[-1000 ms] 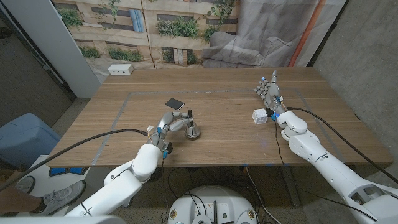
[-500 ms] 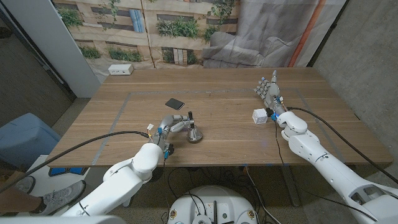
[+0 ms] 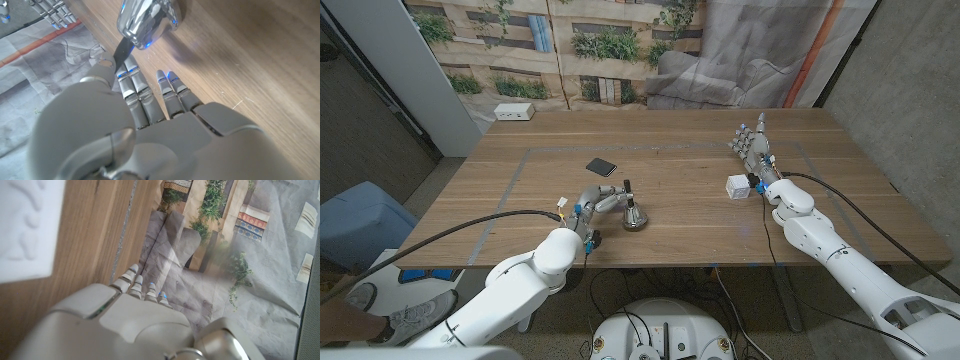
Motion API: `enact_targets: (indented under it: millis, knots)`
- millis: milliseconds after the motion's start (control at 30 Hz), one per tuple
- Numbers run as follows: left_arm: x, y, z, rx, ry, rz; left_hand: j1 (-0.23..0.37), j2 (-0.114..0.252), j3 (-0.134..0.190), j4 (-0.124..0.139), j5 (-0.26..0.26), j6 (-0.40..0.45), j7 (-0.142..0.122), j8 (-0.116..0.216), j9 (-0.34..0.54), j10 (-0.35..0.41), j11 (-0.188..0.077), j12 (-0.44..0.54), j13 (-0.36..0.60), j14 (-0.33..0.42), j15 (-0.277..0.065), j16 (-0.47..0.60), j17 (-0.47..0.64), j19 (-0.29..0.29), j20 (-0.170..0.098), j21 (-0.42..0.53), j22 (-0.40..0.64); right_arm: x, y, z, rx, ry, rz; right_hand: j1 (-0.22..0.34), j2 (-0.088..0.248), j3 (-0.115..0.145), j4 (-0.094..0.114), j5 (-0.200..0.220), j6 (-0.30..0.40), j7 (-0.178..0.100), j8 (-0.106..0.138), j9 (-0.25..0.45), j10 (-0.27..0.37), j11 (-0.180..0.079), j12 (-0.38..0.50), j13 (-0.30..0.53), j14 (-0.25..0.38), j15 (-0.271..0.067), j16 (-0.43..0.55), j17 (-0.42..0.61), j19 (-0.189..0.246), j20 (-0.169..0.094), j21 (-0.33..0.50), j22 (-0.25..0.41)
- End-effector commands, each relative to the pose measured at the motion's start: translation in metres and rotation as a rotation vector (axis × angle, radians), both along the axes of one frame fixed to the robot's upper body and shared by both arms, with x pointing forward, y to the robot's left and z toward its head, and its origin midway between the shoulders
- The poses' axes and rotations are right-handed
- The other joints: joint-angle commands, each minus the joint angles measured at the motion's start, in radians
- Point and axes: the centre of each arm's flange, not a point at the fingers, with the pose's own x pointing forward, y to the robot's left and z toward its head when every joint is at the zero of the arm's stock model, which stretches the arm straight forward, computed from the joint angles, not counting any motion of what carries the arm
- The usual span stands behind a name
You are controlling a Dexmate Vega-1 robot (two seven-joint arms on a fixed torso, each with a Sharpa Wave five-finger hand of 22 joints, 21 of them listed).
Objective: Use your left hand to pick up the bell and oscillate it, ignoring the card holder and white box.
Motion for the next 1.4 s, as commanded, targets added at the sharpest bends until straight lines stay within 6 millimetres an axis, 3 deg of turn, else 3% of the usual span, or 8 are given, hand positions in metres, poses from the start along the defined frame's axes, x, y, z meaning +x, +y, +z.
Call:
enact_targets:
  millis: [33, 1400]
  knots:
    - [0.003, 0.001, 0.006, 0.043, -0.108, -0.007, -0.007, -0.001, 0.005, 0.0, 0.006, 0.003, 0.005, 0.002, 0.002, 0.005, -0.006, 0.006, 0.003, -0.004, -0.121, -0.002, 0.002, 0.0, -0.007, 0.0, 0.002, 0.0, 0.0, 0.0, 0.0, 0.0, 0.001, 0.003, 0.097, -0.005, -0.001, 0.004, -0.008, 0.0, 0.005, 0.003, -0.009, 0.0, 0.005, 0.005, -0.008, 0.004, 0.003, 0.003, 0.006, 0.0, 0.007, 0.003]
    - [0.011, 0.015, 0.021, 0.368, -0.675, -0.008, -0.007, 0.003, 0.009, 0.0, 0.007, 0.001, 0.003, 0.002, 0.002, 0.003, -0.006, 0.006, 0.003, 0.0, -0.122, -0.001, 0.002, 0.005, -0.003, 0.002, 0.002, -0.001, 0.0, 0.0, 0.0, 0.0, 0.0, 0.003, 0.097, -0.005, -0.001, 0.004, -0.007, 0.0, 0.005, 0.003, -0.008, 0.0, 0.005, 0.005, -0.008, 0.004, 0.003, 0.003, 0.006, 0.001, 0.007, 0.003]
